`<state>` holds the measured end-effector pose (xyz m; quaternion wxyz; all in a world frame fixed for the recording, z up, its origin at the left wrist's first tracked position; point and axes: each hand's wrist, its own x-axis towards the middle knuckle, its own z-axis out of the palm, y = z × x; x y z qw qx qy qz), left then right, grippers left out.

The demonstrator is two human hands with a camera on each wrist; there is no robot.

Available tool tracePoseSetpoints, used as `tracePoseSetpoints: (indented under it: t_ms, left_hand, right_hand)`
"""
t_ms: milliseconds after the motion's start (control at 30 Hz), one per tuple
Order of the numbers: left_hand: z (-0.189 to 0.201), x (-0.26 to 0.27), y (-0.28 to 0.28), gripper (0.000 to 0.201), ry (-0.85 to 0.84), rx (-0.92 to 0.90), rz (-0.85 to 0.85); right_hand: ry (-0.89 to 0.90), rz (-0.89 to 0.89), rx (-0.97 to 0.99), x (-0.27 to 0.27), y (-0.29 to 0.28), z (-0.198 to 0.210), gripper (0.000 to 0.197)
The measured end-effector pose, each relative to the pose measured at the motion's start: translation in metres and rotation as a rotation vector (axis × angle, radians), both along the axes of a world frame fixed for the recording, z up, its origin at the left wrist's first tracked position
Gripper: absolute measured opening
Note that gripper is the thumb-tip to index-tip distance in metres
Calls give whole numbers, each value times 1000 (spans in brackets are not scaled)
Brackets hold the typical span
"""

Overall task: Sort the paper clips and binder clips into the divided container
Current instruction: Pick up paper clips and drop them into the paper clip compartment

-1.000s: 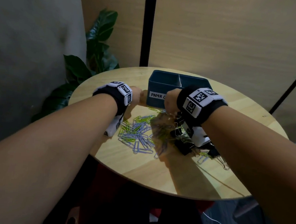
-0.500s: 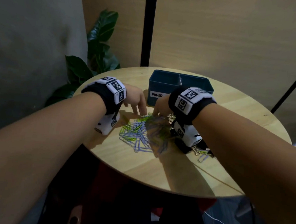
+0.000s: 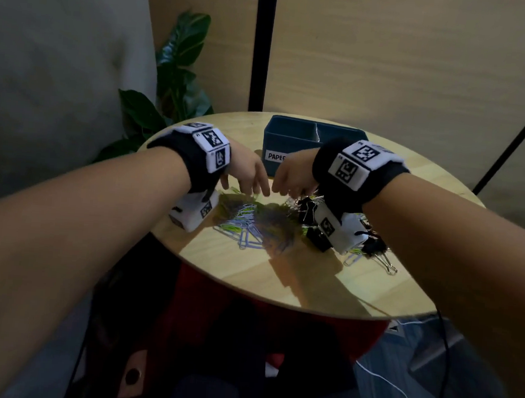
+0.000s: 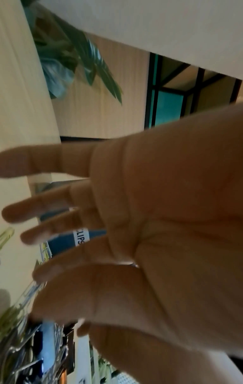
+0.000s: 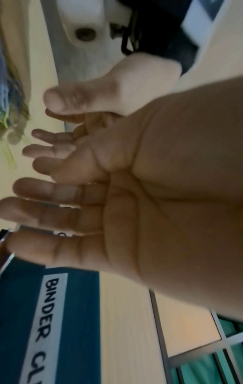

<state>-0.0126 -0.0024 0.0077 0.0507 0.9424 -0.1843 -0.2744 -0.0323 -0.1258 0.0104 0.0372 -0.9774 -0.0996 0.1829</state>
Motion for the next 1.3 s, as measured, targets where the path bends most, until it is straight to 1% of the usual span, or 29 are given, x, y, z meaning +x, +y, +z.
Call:
tracePoseSetpoints:
  t_ms: [33, 67, 100, 133, 167, 200, 233, 267, 300, 333, 367, 400, 433, 467, 500, 533, 567, 600, 667, 733, 800, 833, 900, 1000, 1067, 1133, 1200, 1267, 1300]
  left_hand:
    - [1, -1, 4, 36, -16, -2, 25]
    - [1, -2, 7, 33, -15, 5, 48]
    - [0, -4, 10, 32, 8, 54, 61]
    - [-2, -6, 12, 37, 46, 131, 66]
    - [-4, -9, 14, 45, 75, 229, 58]
    - [-8, -11, 15, 55, 81, 298, 45]
    - [-11, -11, 16, 62, 65, 322, 34]
    - [-15, -10, 16, 65, 32, 296, 36]
    - [-18, -11, 14, 65, 3, 256, 42]
    - [-21, -11, 12, 61, -14, 207, 43]
    - [-23, -11, 9, 56, -13, 154, 46]
    - [-25, -11, 6, 51, 4, 92, 67]
    - [-26, -12, 4, 50, 31, 34, 95]
    - [-26, -12, 3, 52, 43, -10, 120]
    - [-24, -12, 3, 58, 37, -28, 132]
    - [-22, -11, 4, 69, 21, -25, 136]
    - [-19, -9, 5, 84, 2, -2, 132]
    - [-17, -7, 6, 95, -12, 22, 120]
    - [-15, -7, 7, 104, 4, 46, 95]
    - [-18, -10, 4, 104, 3, 86, 60]
    - [-23, -12, -1, 101, -60, 142, 22]
    - [-24, -13, -3, 97, -78, 139, 17]
    - [-24, -13, -6, 82, -74, 68, 40]
    - [-25, -12, -10, 61, -56, -19, 59]
    - [-26, -11, -12, 55, -82, -47, 53]
    - [-26, -10, -12, 57, -99, -65, 54]
    - [-22, -9, -11, 69, -72, -87, 76]
    - [-19, -9, -10, 82, -54, -61, 75]
    - [-19, -10, -9, 86, -32, -51, 65]
  right_hand:
    - [4, -14, 26, -2, -2, 4, 34]
    - [55, -21, 16, -5, -4, 7, 32]
    - [164, -16, 22, -8, -6, 4, 33]
    - [281, -7, -4, -13, -5, 3, 35]
    - [343, -9, -37, -16, -5, -2, 35]
    - [332, -21, -78, -19, -6, -7, 31]
    - [268, -25, -98, -19, -8, -11, 28]
    - [239, -45, -120, -21, -9, -13, 25]
    - [261, -41, -170, -18, -13, -16, 24]
    - [307, -44, -216, -17, -18, -17, 28]
    - [311, -60, -247, -15, -25, -18, 29]
    - [259, -109, -247, -15, -30, -17, 24]
    - [186, -136, -247, -14, -37, -16, 24]
    - [137, -138, -263, -14, -41, -14, 23]
    - [91, -120, -278, -14, -42, -13, 17]
    - [31, -102, -261, -15, -41, -11, 12]
    - [-34, -81, -236, -14, -39, -11, 11]
    - [-83, -49, -215, -14, -34, -11, 18]
    - [-83, 18, -178, -14, -22, -11, 36]
    - [-56, 62, -115, -12, -12, -13, 54]
    - [-13, 146, -228, -16, -7, -12, 63]
    - [5, 167, -308, -16, -7, -12, 61]
    - [21, 168, -435, -11, -13, -12, 53]
    - [-2, 39, -462, -4, -29, -11, 39]
    - [-106, -25, -490, -5, -39, -10, 35]
    - [-233, -16, -512, -4, -42, -9, 36]
    - [-263, 48, -515, -8, -33, -6, 40]
    - [-221, 108, -366, -11, -19, -4, 43]
    - [-152, 123, -269, -11, -13, -6, 48]
